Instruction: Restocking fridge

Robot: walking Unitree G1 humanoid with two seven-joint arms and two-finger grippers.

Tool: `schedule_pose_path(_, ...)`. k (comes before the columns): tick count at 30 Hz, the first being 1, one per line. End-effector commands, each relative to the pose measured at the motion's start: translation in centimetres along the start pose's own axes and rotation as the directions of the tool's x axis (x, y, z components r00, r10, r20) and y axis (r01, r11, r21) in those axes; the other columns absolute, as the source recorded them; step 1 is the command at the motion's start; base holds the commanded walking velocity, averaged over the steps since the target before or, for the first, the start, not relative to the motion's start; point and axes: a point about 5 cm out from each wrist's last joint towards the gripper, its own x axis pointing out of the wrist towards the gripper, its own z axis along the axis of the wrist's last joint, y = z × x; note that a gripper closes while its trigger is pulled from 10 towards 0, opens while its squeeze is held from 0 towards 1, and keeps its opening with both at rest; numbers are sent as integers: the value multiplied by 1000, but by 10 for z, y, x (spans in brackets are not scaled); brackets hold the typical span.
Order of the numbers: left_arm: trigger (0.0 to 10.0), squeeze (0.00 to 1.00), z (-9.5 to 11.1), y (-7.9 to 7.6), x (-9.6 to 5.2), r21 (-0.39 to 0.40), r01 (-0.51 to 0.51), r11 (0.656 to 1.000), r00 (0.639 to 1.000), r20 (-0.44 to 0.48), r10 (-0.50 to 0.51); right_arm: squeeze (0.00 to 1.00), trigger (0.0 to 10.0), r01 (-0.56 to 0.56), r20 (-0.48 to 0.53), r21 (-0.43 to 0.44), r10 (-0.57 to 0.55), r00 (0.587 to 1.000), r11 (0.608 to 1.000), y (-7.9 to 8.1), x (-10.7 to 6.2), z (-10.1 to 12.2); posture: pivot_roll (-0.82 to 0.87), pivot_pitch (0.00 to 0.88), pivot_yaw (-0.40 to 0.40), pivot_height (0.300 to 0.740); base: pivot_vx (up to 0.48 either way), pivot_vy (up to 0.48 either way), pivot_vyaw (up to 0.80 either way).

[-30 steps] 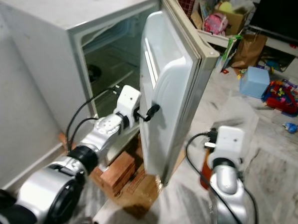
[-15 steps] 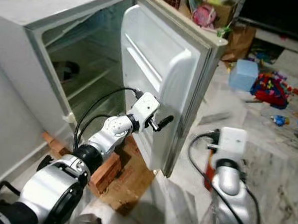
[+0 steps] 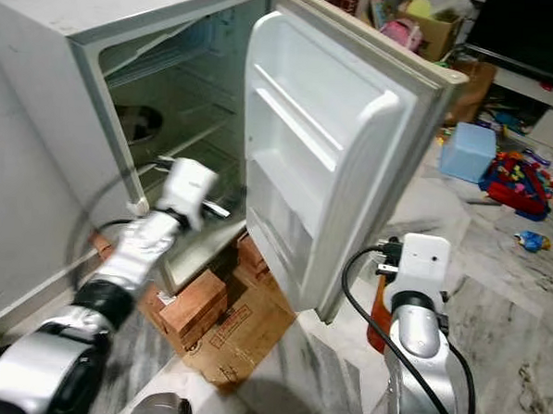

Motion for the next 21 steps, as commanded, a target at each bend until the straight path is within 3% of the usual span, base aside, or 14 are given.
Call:
schedule_pose_path(1, 10000, 0, 0, 7, -3, -35, -70, 997, 998, -1, 70, 0, 10000, -89, 13, 23, 89, 996, 996, 10, 4, 6, 36, 0, -51, 740, 0, 0, 0)
schedule_pose_path(5, 10000, 0, -7, 24, -16, -38, -151, 988, 988, -12, 151, 0, 10000, -224, 32, 48, 222, 974, 974, 23, 7, 13, 41, 0, -53, 740, 0, 0, 0)
schedule_pose_path(7, 10000, 0, -17, 35, -33, -39, -218, 975, 975, -44, 216, 0, 10000, -348, 64, 72, 344, 937, 935, 34, 8, 21, 48, 0, -55, 740, 0, 0, 0)
schedule_pose_path(11, 10000, 0, -26, 44, -53, -52, -265, 963, 963, -54, 262, 0, 10000, -476, 103, 72, 468, 878, 877, 46, 7, 31, 53, 0, -57, 740, 0, 0, 0)
schedule_pose_path(16, 10000, 0, -32, 50, -63, -69, -312, 948, 949, -71, 307, 0, 10000, -568, 147, 22, 559, 816, 823, 57, 9, 42, 61, 0, -63, 740, 231, 0, 0)
schedule_pose_path(21, 10000, 0, -29, 46, -66, -76, -311, 947, 949, -84, 305, 0, 10000, -637, 172, -32, 632, 756, 770, 66, 11, 51, 63, 0, -65, 740, 334, 0, 0)
